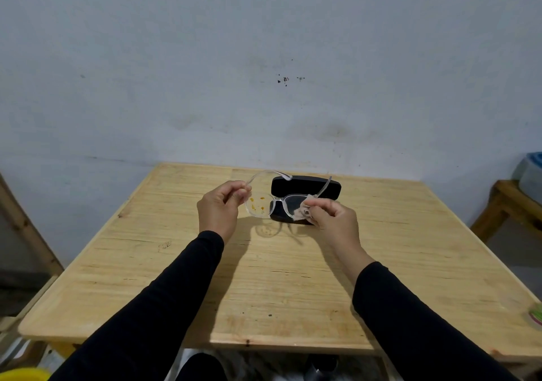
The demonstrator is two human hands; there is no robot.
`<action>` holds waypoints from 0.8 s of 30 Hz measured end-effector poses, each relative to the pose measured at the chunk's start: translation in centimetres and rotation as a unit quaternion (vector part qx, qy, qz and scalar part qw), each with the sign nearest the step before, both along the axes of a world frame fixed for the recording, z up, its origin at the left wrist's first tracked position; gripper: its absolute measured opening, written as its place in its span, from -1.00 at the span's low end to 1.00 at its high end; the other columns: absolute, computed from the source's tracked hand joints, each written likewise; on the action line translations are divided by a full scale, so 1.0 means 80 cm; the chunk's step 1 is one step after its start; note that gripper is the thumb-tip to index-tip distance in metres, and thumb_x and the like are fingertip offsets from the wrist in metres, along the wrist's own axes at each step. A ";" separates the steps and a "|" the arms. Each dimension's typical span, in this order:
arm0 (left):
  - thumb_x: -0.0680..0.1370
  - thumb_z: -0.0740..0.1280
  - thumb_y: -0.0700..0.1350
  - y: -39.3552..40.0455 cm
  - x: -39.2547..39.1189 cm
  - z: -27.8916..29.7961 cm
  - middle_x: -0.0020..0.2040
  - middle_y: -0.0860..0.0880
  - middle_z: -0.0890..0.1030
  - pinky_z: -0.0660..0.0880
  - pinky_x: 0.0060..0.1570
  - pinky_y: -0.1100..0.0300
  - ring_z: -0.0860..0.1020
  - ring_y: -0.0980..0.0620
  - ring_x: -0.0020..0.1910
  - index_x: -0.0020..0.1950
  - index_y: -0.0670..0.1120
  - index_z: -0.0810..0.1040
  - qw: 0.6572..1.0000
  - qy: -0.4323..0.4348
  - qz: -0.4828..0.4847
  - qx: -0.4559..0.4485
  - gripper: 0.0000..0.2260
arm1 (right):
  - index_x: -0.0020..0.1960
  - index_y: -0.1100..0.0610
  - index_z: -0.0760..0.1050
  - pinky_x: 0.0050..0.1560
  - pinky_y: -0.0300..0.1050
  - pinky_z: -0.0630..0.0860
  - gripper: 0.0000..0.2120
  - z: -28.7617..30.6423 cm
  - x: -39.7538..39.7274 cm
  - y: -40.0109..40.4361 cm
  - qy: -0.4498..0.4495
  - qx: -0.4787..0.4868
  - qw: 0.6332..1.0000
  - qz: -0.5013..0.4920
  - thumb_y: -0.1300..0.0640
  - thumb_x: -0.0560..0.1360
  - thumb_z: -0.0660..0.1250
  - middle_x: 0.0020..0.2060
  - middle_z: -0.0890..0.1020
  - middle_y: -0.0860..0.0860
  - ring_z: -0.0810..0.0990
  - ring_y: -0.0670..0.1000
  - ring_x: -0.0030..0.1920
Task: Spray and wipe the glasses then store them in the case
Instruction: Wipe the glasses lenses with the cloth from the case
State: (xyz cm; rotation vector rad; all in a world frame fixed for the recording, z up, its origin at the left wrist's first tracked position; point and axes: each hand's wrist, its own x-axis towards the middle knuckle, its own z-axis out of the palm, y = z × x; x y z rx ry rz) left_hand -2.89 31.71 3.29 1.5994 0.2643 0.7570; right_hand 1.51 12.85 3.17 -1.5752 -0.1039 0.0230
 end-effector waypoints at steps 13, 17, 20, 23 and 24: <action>0.49 0.35 -0.31 -0.022 -0.004 0.001 -0.23 0.13 0.68 0.57 0.02 0.23 0.66 0.11 -0.14 -0.23 0.06 0.63 0.998 -0.026 -0.041 0.026 -0.73 | -0.06 -0.04 0.63 -0.26 -0.32 0.58 -0.81 0.010 -0.012 0.035 0.012 0.135 0.974 -0.184 0.23 0.50 0.34 -0.18 0.64 -0.10 0.65 0.05 -0.17; 0.49 0.35 -0.30 -0.022 -0.002 0.002 -0.23 0.15 0.68 0.57 0.03 0.22 0.67 0.10 -0.13 -0.21 0.06 0.64 0.998 -0.027 -0.043 0.033 -0.74 | -0.02 0.03 0.67 -0.24 -0.40 0.50 -0.83 0.006 -0.011 0.026 0.010 0.117 0.987 -0.111 0.21 0.44 0.39 -0.23 0.67 -0.07 0.56 -0.07 -0.19; 0.49 0.34 -0.30 -0.021 0.000 0.003 -0.27 0.22 0.68 0.57 0.01 0.26 0.67 0.12 -0.14 -0.21 0.06 0.63 0.998 -0.028 -0.045 0.024 -0.75 | -0.09 0.02 0.69 0.01 -0.24 0.53 -0.87 0.005 -0.008 0.021 0.008 0.080 0.996 -0.046 0.20 0.43 0.41 -0.13 0.72 -0.07 0.66 -0.08 -0.02; 0.49 0.35 -0.29 -0.019 0.002 0.001 -0.28 0.21 0.68 0.57 -0.01 0.27 0.67 0.13 -0.15 -0.21 0.04 0.63 0.998 -0.024 -0.047 0.022 -0.77 | -0.13 0.01 0.69 0.01 -0.20 0.55 -0.87 0.012 -0.003 0.010 0.004 0.021 1.000 0.013 0.21 0.44 0.40 -0.15 0.73 -0.05 0.68 -0.05 -0.05; 0.49 0.35 -0.29 -0.019 0.002 0.001 -0.27 0.19 0.68 0.57 -0.01 0.28 0.67 0.13 -0.15 -0.20 0.02 0.64 0.998 -0.024 -0.047 0.021 -0.78 | -0.16 0.01 0.69 -0.04 -0.23 0.56 -0.85 0.015 -0.001 0.006 -0.001 0.008 1.000 0.029 0.22 0.44 0.39 -0.19 0.73 -0.05 0.68 -0.05 -0.09</action>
